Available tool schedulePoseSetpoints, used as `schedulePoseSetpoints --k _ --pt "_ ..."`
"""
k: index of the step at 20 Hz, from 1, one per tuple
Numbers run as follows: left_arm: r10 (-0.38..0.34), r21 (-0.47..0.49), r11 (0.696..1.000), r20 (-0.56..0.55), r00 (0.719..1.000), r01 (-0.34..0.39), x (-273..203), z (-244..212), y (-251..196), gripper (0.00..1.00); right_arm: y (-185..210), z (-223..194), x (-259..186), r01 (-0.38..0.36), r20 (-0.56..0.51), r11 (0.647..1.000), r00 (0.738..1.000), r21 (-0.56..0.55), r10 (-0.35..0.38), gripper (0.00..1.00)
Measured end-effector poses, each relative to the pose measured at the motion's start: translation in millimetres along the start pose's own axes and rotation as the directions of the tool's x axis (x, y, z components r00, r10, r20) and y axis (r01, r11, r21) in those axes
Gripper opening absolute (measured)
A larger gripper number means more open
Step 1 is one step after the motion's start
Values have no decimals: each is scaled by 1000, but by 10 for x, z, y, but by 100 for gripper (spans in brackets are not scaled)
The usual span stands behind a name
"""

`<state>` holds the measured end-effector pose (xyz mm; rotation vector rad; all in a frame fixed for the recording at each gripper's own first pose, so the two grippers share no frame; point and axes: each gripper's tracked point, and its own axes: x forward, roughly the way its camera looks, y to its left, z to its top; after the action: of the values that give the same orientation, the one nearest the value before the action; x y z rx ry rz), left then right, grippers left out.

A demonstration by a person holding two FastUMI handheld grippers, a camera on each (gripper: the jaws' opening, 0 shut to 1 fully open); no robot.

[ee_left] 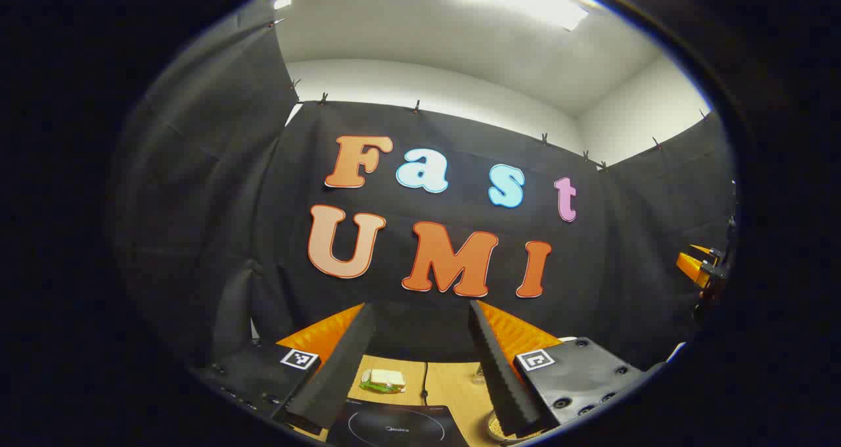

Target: First push the handle of the pot to place it horizontally, then grasp the pot with both hands and set it on the induction cooktop.

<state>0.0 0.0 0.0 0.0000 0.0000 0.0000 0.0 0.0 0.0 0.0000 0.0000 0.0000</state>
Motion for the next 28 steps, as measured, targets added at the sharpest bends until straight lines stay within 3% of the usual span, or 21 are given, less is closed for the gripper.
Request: schedulePoseSetpoints --k 1,10,14,21,22,23,25,28 --pt "-5 3 1000 14 1000 5 -23 42 -45 98 -11 -6 -4 -1 -2 1000 1000 4 1 95" --pt "-4 -40 999 82 997 8 -49 303 -264 94 -239 56 -125 6 20 1000 1000 2 -6 96" --pt "-12 -40 999 94 995 16 -18 356 -347 97 -277 98 -151 9 26 1000 1000 0 -9 94" --pt "-2 4 1000 60 998 2 74 237 -371 94 -255 36 -180 -5 7 1000 1000 7 4 94" --pt "-1 13 1000 55 998 0 86 217 -373 98 -233 9 -179 -12 1 1000 1000 11 12 95" --pt "-4 22 1000 51 999 3 73 210 -395 94 -209 -28 -175 -20 -6 1000 1000 13 20 95" --pt "-3 37 999 47 999 1 74 206 -402 98 -166 -92 -185 -36 -19 999 999 11 36 95" --pt "7 45 999 65 998 -10 55 266 -390 94 -102 -144 -177 -55 -30 998 998 20 55 95"
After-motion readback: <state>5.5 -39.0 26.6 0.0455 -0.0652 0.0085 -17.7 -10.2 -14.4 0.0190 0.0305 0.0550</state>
